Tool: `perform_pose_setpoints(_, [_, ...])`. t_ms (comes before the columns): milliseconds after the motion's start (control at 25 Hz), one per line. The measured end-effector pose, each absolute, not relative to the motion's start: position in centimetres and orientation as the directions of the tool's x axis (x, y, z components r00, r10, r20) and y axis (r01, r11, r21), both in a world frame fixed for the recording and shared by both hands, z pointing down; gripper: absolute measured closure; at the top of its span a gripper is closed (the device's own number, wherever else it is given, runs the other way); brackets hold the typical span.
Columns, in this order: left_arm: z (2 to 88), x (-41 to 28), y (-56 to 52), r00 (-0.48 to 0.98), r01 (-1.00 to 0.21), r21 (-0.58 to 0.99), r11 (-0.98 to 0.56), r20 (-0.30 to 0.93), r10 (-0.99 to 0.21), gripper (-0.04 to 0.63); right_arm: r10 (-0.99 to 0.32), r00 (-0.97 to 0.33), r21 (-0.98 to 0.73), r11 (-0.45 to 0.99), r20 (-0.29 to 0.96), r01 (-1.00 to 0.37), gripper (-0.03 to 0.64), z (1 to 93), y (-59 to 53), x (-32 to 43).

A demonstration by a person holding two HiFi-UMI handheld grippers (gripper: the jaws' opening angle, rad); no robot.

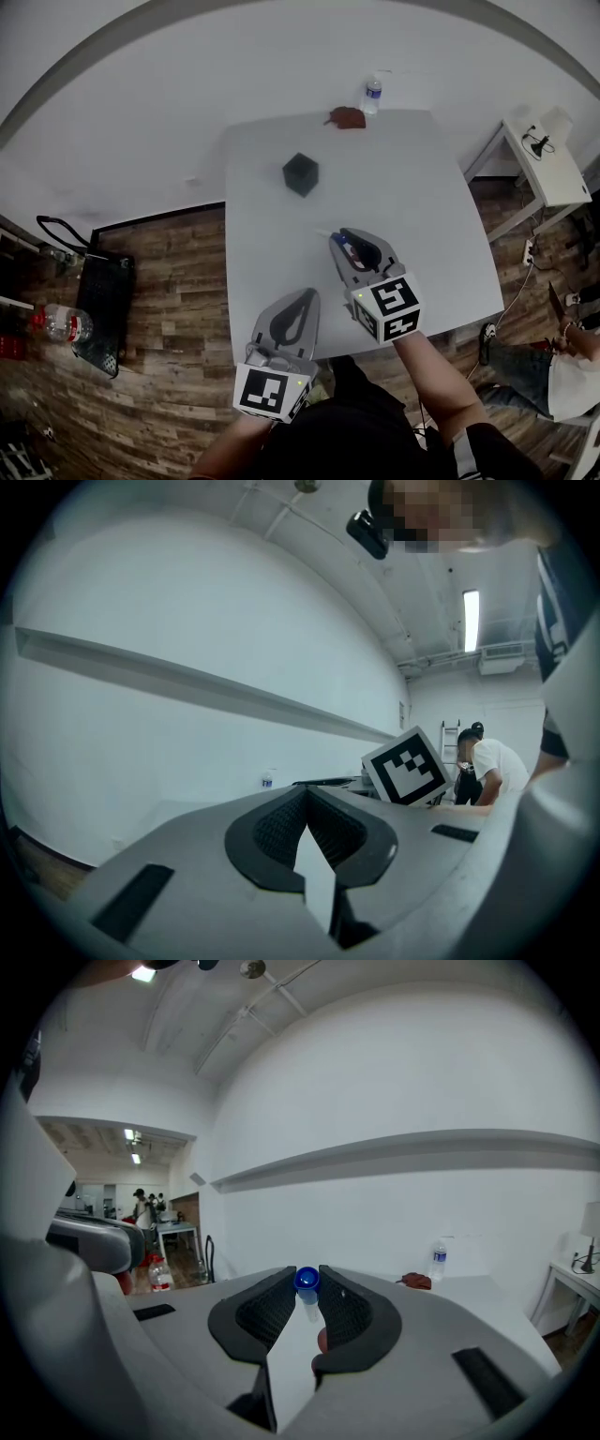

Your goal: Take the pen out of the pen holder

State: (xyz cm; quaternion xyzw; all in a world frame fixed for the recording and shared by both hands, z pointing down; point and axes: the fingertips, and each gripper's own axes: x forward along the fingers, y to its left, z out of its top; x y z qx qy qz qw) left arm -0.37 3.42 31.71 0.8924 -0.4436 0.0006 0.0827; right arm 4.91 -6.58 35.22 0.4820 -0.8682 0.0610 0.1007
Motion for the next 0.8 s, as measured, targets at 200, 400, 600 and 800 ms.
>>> perform_pose_setpoints(200, [31.1, -0.2, 5.1, 0.618, -0.783, 0.140, -0.606, 0.062, -0.783, 0.588, -0.835, -0.503, -0.007, 0.515, 0.224, -0.857, 0.537, 34.6, -4.6, 5.0])
perform_pose_setpoints(400, [30.8, -0.2, 6.2, 0.620, -0.781, 0.137, -0.609, 0.056, -0.783, 0.588, -0.842, -0.494, -0.003, 0.505, 0.217, -0.863, 0.537, 34.3, -3.8, 5.2])
perform_pose_setpoints(600, [30.2, 0.0, 6.7, 0.620, -0.781, 0.128, -0.611, 0.045, -0.783, 0.588, -0.845, -0.494, -0.003, 0.504, 0.206, -0.864, 0.537, 33.8, -3.2, 5.4])
perform_pose_setpoints(800, [29.8, 0.3, 7.4, 0.613, -0.786, 0.125, -0.605, 0.036, -0.789, 0.588, -0.842, -0.500, -0.003, 0.510, 0.201, -0.860, 0.537, 33.3, -2.5, 5.7])
